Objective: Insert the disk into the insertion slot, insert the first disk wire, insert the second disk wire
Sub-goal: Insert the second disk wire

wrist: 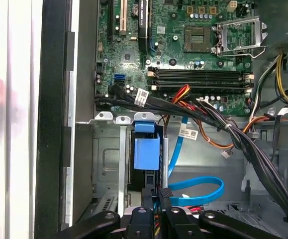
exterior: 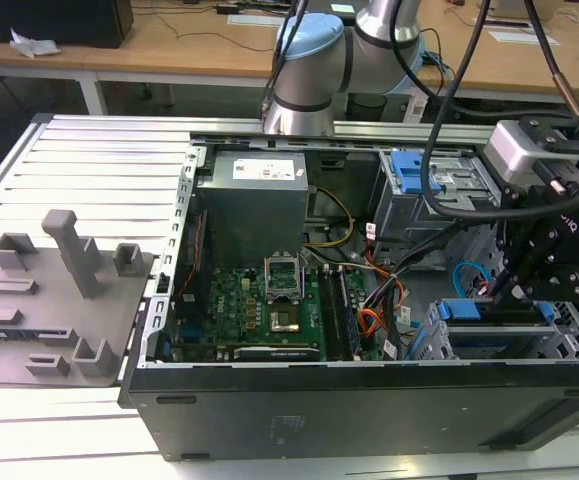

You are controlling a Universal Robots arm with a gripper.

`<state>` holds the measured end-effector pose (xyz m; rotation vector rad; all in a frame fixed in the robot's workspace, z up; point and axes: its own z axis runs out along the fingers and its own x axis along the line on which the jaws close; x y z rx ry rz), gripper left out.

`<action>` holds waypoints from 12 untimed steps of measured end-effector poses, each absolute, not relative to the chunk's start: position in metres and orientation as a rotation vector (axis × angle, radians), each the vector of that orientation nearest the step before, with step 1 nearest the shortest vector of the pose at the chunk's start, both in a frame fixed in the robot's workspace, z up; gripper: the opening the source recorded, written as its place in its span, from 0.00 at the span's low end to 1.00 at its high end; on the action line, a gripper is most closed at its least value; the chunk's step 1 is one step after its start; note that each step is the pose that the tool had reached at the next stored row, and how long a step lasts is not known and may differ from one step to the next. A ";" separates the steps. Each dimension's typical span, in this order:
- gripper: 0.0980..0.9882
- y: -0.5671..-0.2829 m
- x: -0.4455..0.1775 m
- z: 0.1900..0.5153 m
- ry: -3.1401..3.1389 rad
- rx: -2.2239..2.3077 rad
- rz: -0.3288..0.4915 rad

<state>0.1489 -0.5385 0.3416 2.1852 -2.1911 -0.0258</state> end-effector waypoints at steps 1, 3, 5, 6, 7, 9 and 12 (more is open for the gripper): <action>0.07 -0.539 0.149 0.341 -2.191 2.185 -0.026; 0.07 -0.539 0.149 0.340 -2.191 2.185 -0.026; 0.07 -0.540 0.149 0.338 -2.191 2.185 -0.026; 0.07 -0.540 0.150 0.338 -2.191 2.185 -0.026; 0.07 -0.540 0.149 0.337 -2.191 2.186 -0.026; 0.07 -0.540 0.149 0.337 -2.191 2.185 -0.026; 0.15 -0.540 0.150 0.337 -2.191 2.186 -0.027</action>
